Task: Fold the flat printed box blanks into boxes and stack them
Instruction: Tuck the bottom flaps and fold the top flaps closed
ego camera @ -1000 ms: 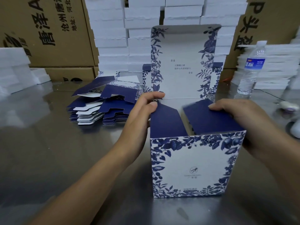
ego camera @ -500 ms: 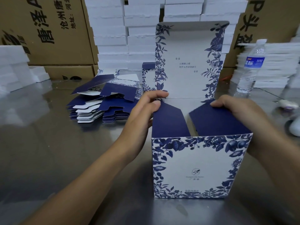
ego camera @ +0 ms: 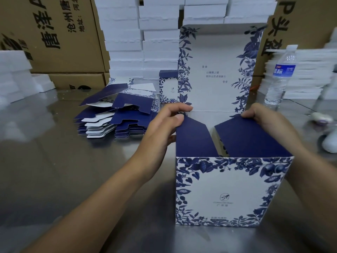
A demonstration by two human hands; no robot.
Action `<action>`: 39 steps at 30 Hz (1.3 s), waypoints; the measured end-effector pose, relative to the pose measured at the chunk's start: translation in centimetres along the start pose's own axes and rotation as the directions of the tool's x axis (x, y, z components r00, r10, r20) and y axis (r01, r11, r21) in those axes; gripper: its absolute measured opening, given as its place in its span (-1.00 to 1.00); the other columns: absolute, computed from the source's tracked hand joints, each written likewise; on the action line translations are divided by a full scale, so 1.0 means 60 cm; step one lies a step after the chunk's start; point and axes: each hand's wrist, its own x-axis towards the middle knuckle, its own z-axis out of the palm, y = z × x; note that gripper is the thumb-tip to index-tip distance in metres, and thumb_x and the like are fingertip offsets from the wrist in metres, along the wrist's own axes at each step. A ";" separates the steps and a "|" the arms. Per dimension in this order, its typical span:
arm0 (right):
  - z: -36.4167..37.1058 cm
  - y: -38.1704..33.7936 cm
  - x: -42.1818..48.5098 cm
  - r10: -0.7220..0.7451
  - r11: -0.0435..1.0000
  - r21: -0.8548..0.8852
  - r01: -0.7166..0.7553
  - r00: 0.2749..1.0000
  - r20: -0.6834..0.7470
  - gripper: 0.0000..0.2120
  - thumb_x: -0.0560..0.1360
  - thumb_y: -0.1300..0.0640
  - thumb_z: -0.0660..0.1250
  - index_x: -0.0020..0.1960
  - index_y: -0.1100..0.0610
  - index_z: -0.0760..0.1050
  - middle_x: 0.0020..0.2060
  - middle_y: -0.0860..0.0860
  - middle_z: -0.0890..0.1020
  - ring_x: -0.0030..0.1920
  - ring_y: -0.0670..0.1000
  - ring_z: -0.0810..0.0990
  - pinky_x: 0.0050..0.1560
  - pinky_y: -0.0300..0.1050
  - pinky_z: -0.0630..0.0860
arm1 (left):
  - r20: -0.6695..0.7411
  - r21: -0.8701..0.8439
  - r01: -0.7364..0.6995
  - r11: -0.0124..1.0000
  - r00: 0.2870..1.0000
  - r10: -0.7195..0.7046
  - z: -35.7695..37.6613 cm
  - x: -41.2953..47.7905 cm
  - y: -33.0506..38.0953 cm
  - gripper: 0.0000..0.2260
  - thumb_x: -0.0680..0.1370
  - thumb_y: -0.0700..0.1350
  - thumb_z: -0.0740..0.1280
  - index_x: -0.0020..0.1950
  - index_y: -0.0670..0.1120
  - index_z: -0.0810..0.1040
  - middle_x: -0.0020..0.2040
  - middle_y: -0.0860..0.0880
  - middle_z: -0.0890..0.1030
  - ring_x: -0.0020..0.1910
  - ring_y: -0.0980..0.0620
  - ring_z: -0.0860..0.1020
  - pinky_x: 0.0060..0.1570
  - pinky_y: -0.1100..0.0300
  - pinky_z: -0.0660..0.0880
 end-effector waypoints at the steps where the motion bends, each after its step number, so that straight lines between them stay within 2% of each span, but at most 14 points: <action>1: 0.000 0.000 0.001 -0.032 0.997 -0.076 0.030 0.999 -0.031 -0.82 0.46 0.14 0.27 -0.31 0.14 0.44 -0.66 -0.02 0.43 -0.74 -0.15 0.33 -0.73 -0.43 0.13 | -0.003 -0.009 0.003 1.000 1.000 -0.003 0.000 0.001 0.000 -0.79 0.43 -0.04 0.17 -0.08 0.13 0.59 -0.13 0.21 0.58 -0.19 0.22 0.53 -0.24 0.42 0.46; 6: 0.002 0.000 0.012 -0.245 0.929 -0.285 0.234 0.970 -0.001 -0.80 0.54 0.25 0.23 -0.26 0.15 0.38 -0.44 -0.04 0.39 -0.68 -0.31 0.34 -0.61 -0.51 0.22 | -0.002 -0.008 0.000 1.000 1.000 0.000 -0.001 0.002 0.000 -0.79 0.43 -0.04 0.17 -0.08 0.13 0.58 -0.14 0.25 0.59 -0.19 0.24 0.55 -0.23 0.43 0.46; 8: 0.006 0.003 0.007 -0.238 0.953 -0.203 0.226 0.971 -0.033 -0.89 0.52 0.25 0.24 -0.18 0.14 0.45 -0.38 -0.02 0.44 -0.62 -0.32 0.40 -0.59 -0.51 0.25 | 0.001 -0.005 -0.004 1.000 1.000 0.004 -0.002 0.002 -0.002 -0.80 0.45 -0.05 0.17 -0.07 0.11 0.57 -0.15 0.27 0.59 -0.19 0.26 0.55 -0.22 0.45 0.46; 11: 0.006 0.009 0.001 -0.209 0.969 -0.145 0.199 0.976 -0.058 -0.83 0.50 0.25 0.26 0.01 0.33 0.54 -0.17 0.33 0.50 -0.52 -0.16 0.50 -0.57 -0.31 0.32 | -0.008 0.013 -0.013 1.000 1.000 0.013 -0.001 0.002 -0.003 -0.80 0.54 -0.13 0.18 -0.05 0.10 0.56 -0.18 0.29 0.58 -0.21 0.30 0.54 -0.23 0.48 0.45; 13: 0.006 0.011 0.003 -0.223 0.964 -0.166 0.207 0.972 -0.080 -0.75 0.50 0.23 0.26 0.07 0.41 0.49 -0.06 0.34 0.48 -0.63 -0.20 0.38 -0.61 -0.40 0.26 | -0.010 0.027 -0.018 0.999 1.000 0.018 -0.001 0.002 -0.002 -0.78 0.57 -0.17 0.17 -0.05 0.09 0.56 -0.20 0.29 0.58 -0.21 0.32 0.54 -0.24 0.50 0.43; 16: 0.006 0.012 0.012 -0.218 0.967 -0.154 0.203 0.972 -0.090 -0.83 0.50 0.24 0.24 -0.06 0.35 0.50 -0.37 0.19 0.42 -0.67 -0.23 0.30 -0.64 -0.44 0.20 | -0.020 0.053 -0.025 0.998 0.999 0.027 -0.002 0.004 -0.001 -0.74 0.60 -0.23 0.11 -0.03 0.05 0.55 -0.23 0.34 0.57 -0.24 0.39 0.52 -0.27 0.54 0.40; 19: 0.008 0.016 0.013 -0.268 0.953 -0.161 0.257 0.962 -0.048 -0.90 0.51 0.27 0.22 -0.12 0.29 0.48 -0.34 0.24 0.34 -0.63 -0.25 0.32 -0.59 -0.48 0.21 | -0.022 0.060 -0.037 0.997 0.999 0.039 0.001 0.003 0.000 -0.73 0.61 -0.23 0.11 -0.04 0.05 0.55 -0.24 0.33 0.58 -0.25 0.38 0.53 -0.29 0.52 0.41; 23: 0.010 0.022 0.009 -0.266 0.964 0.038 0.265 0.963 0.034 -0.86 0.53 0.24 0.26 -0.16 0.05 0.51 -0.53 -0.18 0.55 -0.57 -0.28 0.45 -0.55 -0.47 0.34 | -0.132 0.002 -0.069 0.998 0.989 0.069 0.001 0.001 -0.002 -0.85 0.62 -0.19 0.16 -0.04 0.07 0.35 -0.32 0.25 0.58 -0.33 0.27 0.54 -0.29 0.38 0.46; 25: 0.014 0.025 0.006 -0.273 0.960 0.081 0.268 0.960 0.068 -0.82 0.54 0.21 0.27 -0.16 -0.04 0.52 -0.51 -0.22 0.57 -0.53 -0.27 0.48 -0.52 -0.45 0.36 | -0.215 -0.027 -0.072 0.997 0.974 0.064 -0.003 0.005 -0.003 -0.84 0.61 -0.17 0.18 -0.05 0.07 0.26 -0.36 0.27 0.55 -0.36 0.28 0.51 -0.28 0.34 0.45; 28: 0.022 0.033 0.012 -0.287 0.957 0.077 0.281 0.955 0.070 -0.82 0.55 0.13 0.27 -0.19 -0.04 0.55 -0.46 -0.19 0.54 -0.44 -0.24 0.44 -0.38 -0.43 0.34 | -0.286 0.095 -0.106 0.990 0.949 0.129 -0.005 0.014 -0.001 -0.84 0.62 -0.24 0.16 0.01 0.04 0.31 -0.36 0.28 0.51 -0.39 0.36 0.43 -0.22 0.30 0.37; 32: 0.026 0.034 0.025 -0.241 0.971 0.030 0.239 0.964 0.112 -0.61 0.63 0.04 0.11 0.09 0.34 0.54 -0.18 0.21 0.56 -0.40 -0.12 0.42 -0.31 -0.27 0.32 | -0.297 0.072 -0.115 0.991 0.946 0.131 -0.002 -0.003 -0.004 -0.89 0.56 -0.07 0.19 -0.11 0.07 0.48 -0.20 0.20 0.58 -0.18 0.25 0.54 -0.15 0.33 0.47; 34: 0.025 0.034 0.025 -0.227 0.973 0.068 0.220 0.965 0.133 -0.58 0.63 -0.03 0.06 -0.03 0.22 0.59 -0.05 0.29 0.58 -0.46 -0.17 0.49 -0.35 -0.33 0.41 | -0.292 0.139 -0.108 0.984 0.945 0.145 -0.001 -0.008 -0.003 -0.78 0.62 -0.18 0.18 -0.15 0.05 0.50 -0.17 0.15 0.57 -0.18 0.26 0.52 -0.16 0.38 0.43; 36: 0.023 0.034 0.020 -0.218 0.968 0.154 0.196 0.966 0.139 -0.59 0.62 -0.06 0.07 -0.16 0.06 0.61 -0.19 0.19 0.55 -0.48 -0.17 0.52 -0.42 -0.39 0.43 | -0.294 0.136 -0.085 0.987 0.948 0.123 -0.002 0.000 0.001 -0.76 0.63 -0.23 0.13 -0.15 -0.06 0.51 -0.25 0.21 0.57 -0.30 0.35 0.49 -0.29 0.51 0.37; 39: 0.018 0.032 0.018 -0.201 0.965 0.201 0.172 0.970 0.137 -0.58 0.61 -0.06 0.10 -0.24 0.06 0.62 -0.35 0.10 0.51 -0.50 -0.15 0.50 -0.45 -0.38 0.42 | -0.254 0.076 -0.009 0.997 0.967 0.028 -0.004 0.009 0.015 -0.80 0.59 -0.27 0.17 -0.18 -0.12 0.51 -0.41 0.22 0.55 -0.44 0.32 0.46 -0.43 0.49 0.36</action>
